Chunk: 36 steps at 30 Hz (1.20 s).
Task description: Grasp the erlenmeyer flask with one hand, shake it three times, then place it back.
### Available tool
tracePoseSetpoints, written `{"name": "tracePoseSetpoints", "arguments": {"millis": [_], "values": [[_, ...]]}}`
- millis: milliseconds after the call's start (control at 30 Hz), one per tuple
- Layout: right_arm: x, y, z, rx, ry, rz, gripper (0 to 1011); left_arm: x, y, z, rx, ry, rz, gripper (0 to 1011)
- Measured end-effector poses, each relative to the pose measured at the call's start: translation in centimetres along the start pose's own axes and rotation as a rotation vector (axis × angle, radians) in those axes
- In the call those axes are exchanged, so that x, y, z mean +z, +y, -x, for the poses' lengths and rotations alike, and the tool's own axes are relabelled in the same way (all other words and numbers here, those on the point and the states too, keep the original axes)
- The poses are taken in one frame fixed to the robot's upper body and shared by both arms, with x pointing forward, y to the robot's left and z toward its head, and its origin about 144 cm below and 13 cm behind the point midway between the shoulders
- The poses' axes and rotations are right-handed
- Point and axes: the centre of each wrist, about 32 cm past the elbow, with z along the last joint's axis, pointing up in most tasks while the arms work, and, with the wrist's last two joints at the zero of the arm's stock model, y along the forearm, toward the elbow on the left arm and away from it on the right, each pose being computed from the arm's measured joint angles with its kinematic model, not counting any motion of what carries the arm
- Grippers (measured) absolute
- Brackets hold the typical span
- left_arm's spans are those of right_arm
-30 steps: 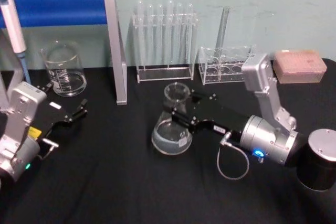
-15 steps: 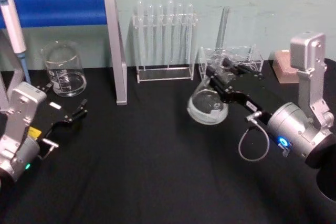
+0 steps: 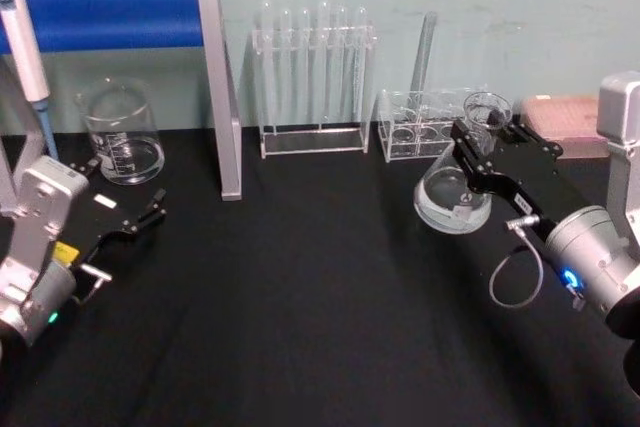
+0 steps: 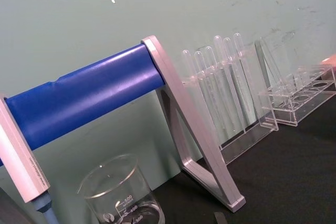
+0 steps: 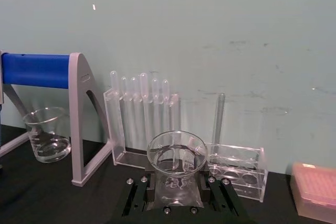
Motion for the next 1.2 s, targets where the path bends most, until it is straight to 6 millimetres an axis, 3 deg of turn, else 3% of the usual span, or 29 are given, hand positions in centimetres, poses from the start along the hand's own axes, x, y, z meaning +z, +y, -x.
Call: {"name": "tracePoseSetpoints", "arguments": {"millis": [400,867,1200], "values": [[-0.1,1.1,2.0,0.092,-0.021,0.0,449,0.0,0.0,0.0,0.0,0.0,0.0,1001],[-0.1,4.2,7.5,0.443,-0.026,-0.006,449,0.0,0.0,0.0,0.0,0.0,0.0,1001],[-0.1,3.5,7.4,0.391,-0.03,-0.011,449,0.0,0.0,0.0,0.0,0.0,0.0,1001]]}}
